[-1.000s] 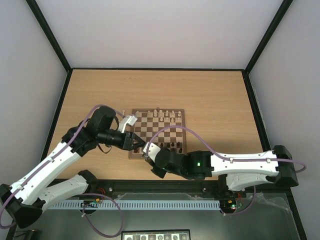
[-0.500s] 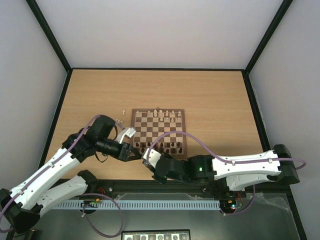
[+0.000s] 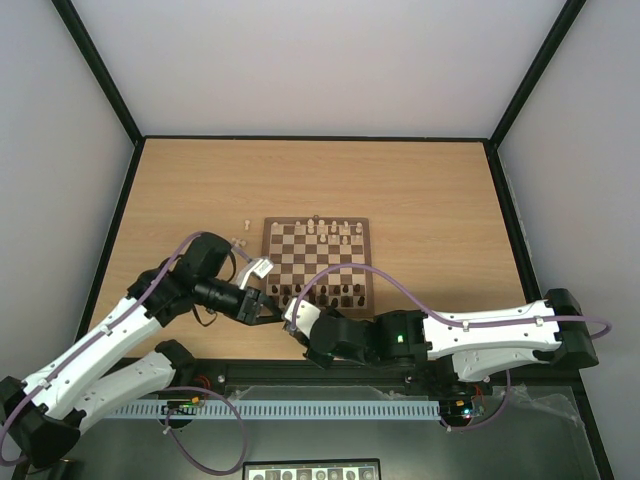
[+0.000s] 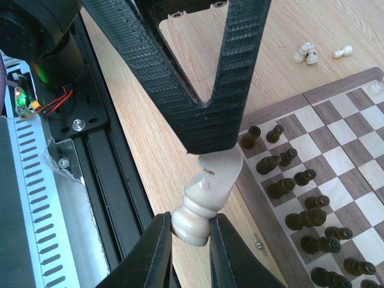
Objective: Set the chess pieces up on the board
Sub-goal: Place the chess piece on the chessboard.
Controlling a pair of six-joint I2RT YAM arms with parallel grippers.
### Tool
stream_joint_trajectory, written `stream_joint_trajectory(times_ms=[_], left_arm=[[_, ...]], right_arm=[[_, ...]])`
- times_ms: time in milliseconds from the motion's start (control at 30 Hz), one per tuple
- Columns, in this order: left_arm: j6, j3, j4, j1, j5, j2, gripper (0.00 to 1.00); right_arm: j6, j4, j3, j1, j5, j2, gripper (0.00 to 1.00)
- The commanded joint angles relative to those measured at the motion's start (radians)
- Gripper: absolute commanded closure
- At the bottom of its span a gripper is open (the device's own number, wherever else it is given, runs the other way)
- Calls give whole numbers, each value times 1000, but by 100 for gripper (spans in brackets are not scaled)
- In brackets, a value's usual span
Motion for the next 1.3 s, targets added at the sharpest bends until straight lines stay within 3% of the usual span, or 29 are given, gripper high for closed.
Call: stream_joint_trajectory(times_ms=[0, 300, 667, 1067, 1267], left_arm=[[-19, -25, 29, 8, 46, 1, 69], [-50, -54, 77, 15, 77, -3, 70], [-57, -72, 97, 23, 95, -2, 82], [-81, -88, 123, 23, 102, -17, 89], [-142, -117, 195, 24, 111, -41, 91]], right_arm=[[-16, 1, 34, 10, -14, 4, 93], [-27, 19, 46, 17, -21, 21, 93], [-28, 19, 42, 19, -8, 23, 93], [-28, 25, 38, 19, 34, 17, 93], [-22, 34, 33, 19, 51, 9, 72]])
